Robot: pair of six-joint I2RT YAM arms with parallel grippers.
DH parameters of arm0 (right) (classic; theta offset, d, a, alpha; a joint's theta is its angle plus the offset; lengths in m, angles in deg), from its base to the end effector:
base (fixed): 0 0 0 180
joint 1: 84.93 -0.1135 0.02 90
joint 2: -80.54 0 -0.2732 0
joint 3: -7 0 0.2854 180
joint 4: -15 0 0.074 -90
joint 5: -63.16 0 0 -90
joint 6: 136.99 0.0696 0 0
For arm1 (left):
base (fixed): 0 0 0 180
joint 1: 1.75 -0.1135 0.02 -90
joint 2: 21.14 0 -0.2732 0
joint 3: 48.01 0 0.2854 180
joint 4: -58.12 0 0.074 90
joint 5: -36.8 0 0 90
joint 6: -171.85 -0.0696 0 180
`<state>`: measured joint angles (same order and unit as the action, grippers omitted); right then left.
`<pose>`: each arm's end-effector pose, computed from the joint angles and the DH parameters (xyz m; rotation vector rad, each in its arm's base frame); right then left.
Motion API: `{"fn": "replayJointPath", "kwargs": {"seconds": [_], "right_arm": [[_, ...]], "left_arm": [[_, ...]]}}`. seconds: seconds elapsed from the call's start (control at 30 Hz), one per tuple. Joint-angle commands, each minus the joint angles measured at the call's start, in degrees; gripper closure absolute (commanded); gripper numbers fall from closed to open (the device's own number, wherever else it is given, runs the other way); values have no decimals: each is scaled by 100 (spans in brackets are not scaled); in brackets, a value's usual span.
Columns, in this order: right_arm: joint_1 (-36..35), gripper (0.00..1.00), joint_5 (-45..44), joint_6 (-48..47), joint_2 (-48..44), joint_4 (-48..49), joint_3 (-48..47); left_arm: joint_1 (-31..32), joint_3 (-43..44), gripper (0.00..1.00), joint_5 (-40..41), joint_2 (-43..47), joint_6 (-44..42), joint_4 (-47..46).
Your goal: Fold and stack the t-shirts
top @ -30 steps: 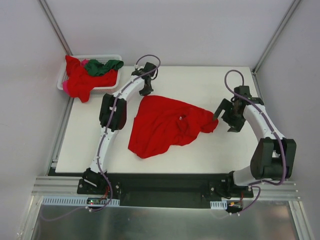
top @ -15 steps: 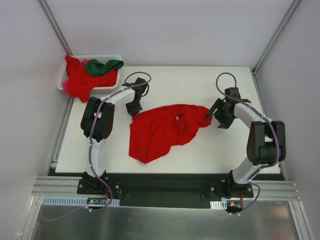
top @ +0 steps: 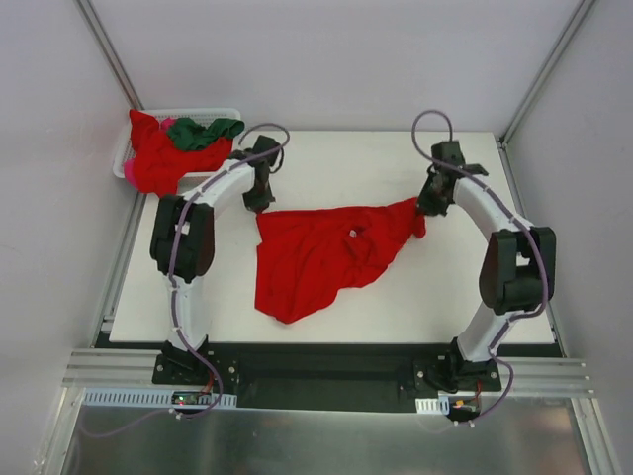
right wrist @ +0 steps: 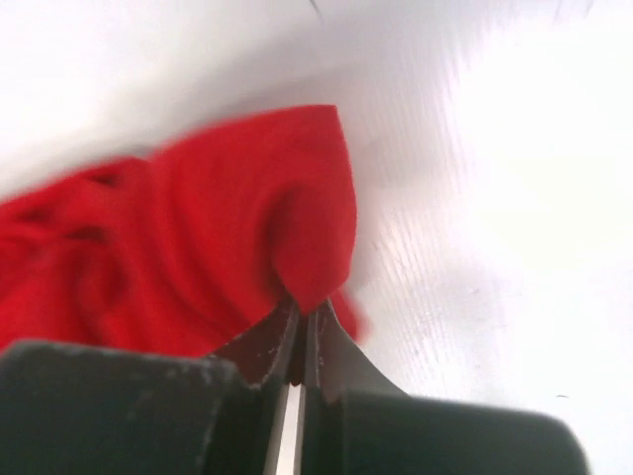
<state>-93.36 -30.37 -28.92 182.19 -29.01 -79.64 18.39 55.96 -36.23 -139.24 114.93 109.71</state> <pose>0.4207 0.0580 0.1842 0.2406 2.5892 0.0872 0.4607 -0.1473 0.1567 -0.3805 2.6056 0.0975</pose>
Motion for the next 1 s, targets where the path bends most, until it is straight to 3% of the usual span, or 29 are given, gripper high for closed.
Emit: {"fn": "replayJointPath", "kwargs": {"seconds": [0.0,0.03,0.2,0.6,0.97], "right_arm": [[60,99,-361,-1426,-1050,-810,-1933],[69,99,-263,-1750,-1129,-924,-2659],[69,99,686,-2606,-1428,-1207,-4010],[69,99,1055,-3063,-2552,-820,-4468],[16,99,1477,-3116,-3141,-1813,-5399]], "left_arm": [[-501,1124,100,-62,1375,-723,-18],[-563,1544,100,-71,1500,-933,-18],[-625,2602,100,-62,2255,-1550,-18],[-617,3420,100,-422,3557,-1814,-35],[-599,3157,100,-923,4733,-1533,-9]]}}
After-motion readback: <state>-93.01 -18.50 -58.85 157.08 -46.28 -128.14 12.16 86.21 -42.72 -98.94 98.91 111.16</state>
